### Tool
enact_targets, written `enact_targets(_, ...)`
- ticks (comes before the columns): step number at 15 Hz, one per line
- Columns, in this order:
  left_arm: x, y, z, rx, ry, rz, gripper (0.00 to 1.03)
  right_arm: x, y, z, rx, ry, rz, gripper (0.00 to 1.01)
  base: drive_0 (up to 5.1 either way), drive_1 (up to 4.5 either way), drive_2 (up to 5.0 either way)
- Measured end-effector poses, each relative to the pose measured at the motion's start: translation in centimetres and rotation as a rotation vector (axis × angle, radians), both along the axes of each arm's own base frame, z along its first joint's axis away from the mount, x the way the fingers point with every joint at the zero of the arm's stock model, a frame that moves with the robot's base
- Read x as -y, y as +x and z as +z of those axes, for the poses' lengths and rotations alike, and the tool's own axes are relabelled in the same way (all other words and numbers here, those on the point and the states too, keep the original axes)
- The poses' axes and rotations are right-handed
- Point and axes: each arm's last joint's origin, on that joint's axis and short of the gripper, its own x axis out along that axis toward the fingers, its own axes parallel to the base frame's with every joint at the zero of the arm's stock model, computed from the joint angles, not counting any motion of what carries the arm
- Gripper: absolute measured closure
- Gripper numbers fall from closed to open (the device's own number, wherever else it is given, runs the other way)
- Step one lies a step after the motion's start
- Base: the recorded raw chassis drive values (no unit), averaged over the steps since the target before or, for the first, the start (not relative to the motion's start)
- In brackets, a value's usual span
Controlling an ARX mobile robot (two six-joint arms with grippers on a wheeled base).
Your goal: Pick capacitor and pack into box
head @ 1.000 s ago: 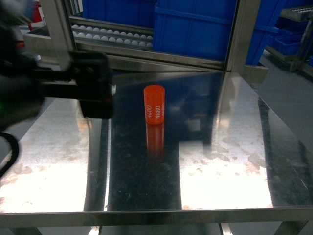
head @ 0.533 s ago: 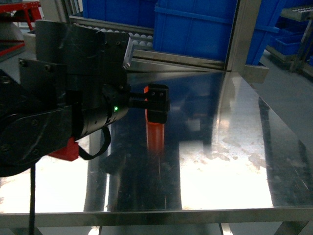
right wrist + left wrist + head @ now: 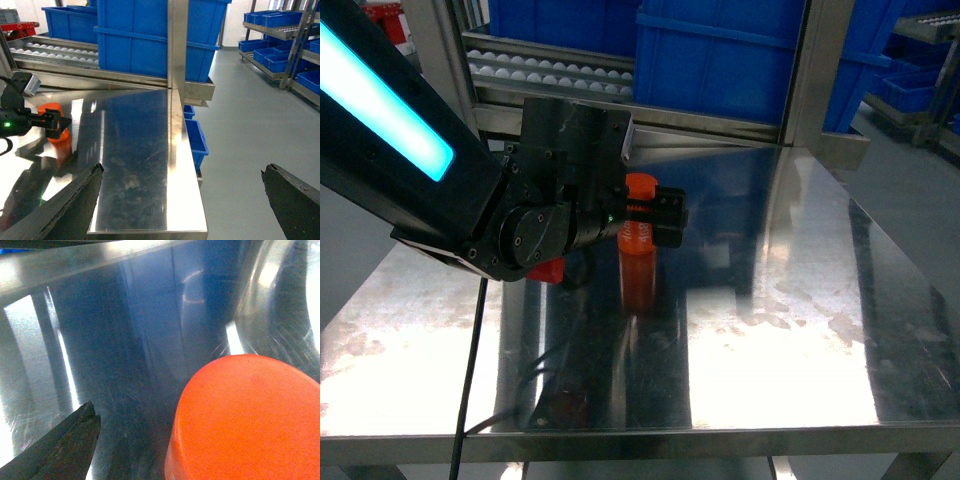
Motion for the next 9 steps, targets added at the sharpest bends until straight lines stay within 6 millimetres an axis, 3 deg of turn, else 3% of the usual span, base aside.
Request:
enact_targets(2,0.3,0.1,-0.3,-0.014,0.012,0.001,0.06,0.0,0.0,0.0,0.0,0.0,0.0,0.03,0.0,0.0,0.0)
enact_targets(6,0.0,-0.8,0.0,-0.052,-0.001,0.012,0.54,0.0,0.0,0.0,0.0,0.0,0.0,0.03,0.0,0.0,0.0)
enact_targets(8,-0.9,-1.9,2.4,0.002,-0.039,0.033,0.57,0.0,0.0,0.0,0.0,0.0,0.0,0.03,0.0,0.0,0.0)
enact_targets(9,-1.8,-3.0,4.7,0.07,-0.065,0.047,0.57,0.0,0.0,0.0,0.0,0.0,0.0,0.03,0.0,0.0,0.0)
